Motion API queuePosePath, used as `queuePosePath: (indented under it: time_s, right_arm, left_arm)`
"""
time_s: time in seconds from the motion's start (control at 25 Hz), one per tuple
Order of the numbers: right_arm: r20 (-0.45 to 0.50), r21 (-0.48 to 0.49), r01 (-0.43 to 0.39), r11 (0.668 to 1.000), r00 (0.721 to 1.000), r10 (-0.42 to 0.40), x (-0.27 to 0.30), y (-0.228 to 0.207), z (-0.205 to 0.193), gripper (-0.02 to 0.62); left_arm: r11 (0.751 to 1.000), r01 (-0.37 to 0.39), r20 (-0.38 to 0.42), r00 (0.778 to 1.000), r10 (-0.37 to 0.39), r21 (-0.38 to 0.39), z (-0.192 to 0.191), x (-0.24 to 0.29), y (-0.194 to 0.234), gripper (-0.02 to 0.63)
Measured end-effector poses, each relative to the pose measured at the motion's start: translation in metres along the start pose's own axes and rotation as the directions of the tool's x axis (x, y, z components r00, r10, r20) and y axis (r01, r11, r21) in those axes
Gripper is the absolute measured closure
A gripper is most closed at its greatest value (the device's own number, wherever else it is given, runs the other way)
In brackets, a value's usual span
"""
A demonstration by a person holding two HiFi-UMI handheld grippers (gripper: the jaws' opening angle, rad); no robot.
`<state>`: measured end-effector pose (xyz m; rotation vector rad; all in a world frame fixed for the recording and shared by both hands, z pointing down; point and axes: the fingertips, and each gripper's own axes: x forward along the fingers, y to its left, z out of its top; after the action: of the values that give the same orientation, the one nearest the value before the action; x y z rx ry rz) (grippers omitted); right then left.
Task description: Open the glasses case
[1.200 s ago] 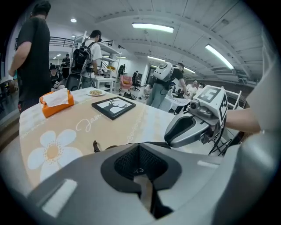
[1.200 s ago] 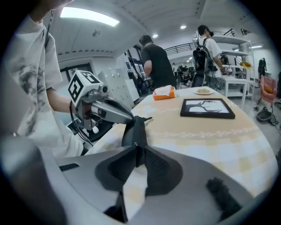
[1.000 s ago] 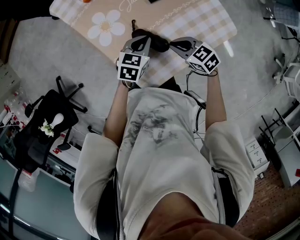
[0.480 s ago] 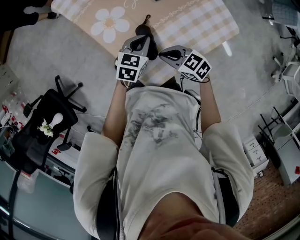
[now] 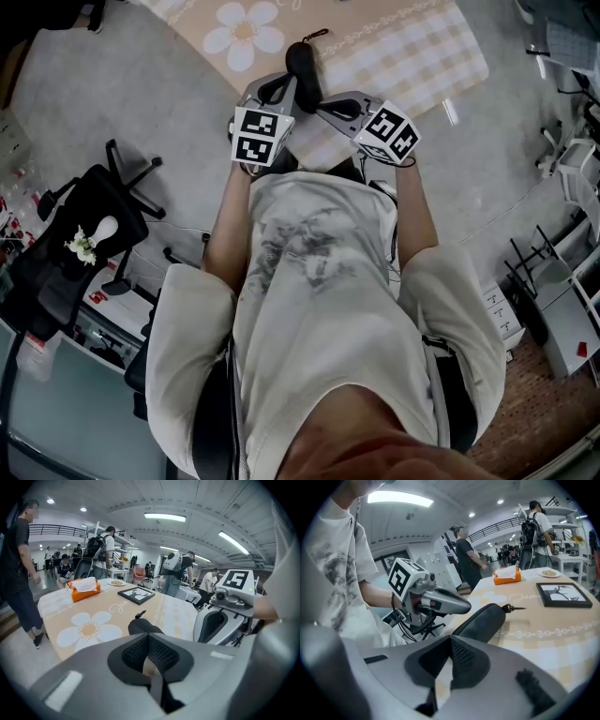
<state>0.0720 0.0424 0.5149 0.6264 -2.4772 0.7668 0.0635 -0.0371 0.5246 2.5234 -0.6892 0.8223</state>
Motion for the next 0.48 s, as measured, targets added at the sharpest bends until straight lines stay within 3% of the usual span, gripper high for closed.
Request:
queuePosePath:
  time_s: [0.36,0.48]
  right_arm:
    - [0.026,-0.012,0.020,1.000,0.999,-0.020,0.017,0.001,0.026,0.578]
    - [0.038,-0.012,0.027,1.000,0.999,-0.027,0.016,-0.009,0.033,0.578]
  left_arm:
    - [0.999,-0.027,0.000,1.000,0.027,-0.030,-0.031,-0.031,0.015,0.596]
    - [0.999,-0.015,0.002,1.000,0.015,-0.037,-0.032,-0.029,0.011,0.555]
